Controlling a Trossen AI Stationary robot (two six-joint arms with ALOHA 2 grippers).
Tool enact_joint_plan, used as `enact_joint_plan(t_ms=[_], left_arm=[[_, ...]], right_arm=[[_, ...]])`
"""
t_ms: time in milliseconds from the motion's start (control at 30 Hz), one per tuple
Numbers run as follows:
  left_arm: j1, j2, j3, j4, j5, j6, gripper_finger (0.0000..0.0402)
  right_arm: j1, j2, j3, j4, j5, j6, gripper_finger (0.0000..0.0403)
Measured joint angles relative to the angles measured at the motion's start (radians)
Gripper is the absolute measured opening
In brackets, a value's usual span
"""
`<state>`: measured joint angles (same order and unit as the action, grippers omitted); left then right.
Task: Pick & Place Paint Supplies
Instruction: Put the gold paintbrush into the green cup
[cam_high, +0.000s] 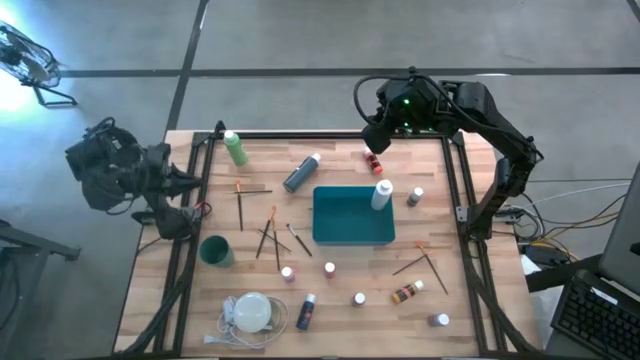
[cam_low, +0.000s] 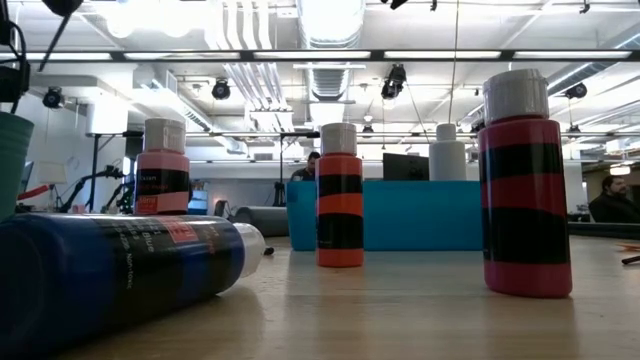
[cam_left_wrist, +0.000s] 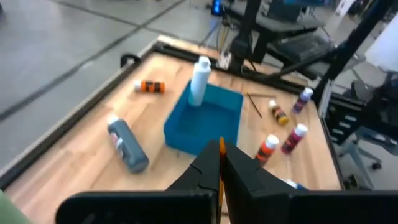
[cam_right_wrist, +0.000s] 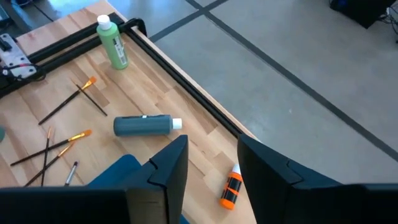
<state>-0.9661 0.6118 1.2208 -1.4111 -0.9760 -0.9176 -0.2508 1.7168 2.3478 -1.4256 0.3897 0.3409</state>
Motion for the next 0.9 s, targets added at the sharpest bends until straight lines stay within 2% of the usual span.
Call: enact_joint_plan(t_ms=[167, 267, 367, 533, 600, 900], left_arm=[[0.000, 0.002, -0.071, -0.006, 0.042, -0.030, 0.0005], [0.000, 0.002, -0.136, -0.003, 0.070, -0.098, 0.0005], [-0.002, 0.001, -0.193, 0.047, 0.101, -0.130, 0.0005], [-0.006, 0.002, -0.226, 0.206, 0.081, -0.041, 0.0005], [-0.006, 0.003, -0.230, 0.218, 0.079, -0.030, 0.0005], [-0.036, 0.005, -0.333, 0.252, 0.075, -0.132, 0.0005]], right_arm=[[0.001, 0.000, 0.000, 0.000, 0.000, 0.015, 0.0156], [0.001, 0.000, 0.000, -0.001, 0.000, 0.026, 0.0164], [0.000, 0.000, 0.000, -0.004, 0.000, 0.027, 0.0170], [-0.011, 0.000, 0.000, -0.004, 0.000, 0.034, 0.0173], [-0.013, 0.000, -0.001, -0.007, 0.000, 0.034, 0.0172], [-0.024, 0.000, -0.001, -0.015, -0.003, 0.034, 0.0152]])
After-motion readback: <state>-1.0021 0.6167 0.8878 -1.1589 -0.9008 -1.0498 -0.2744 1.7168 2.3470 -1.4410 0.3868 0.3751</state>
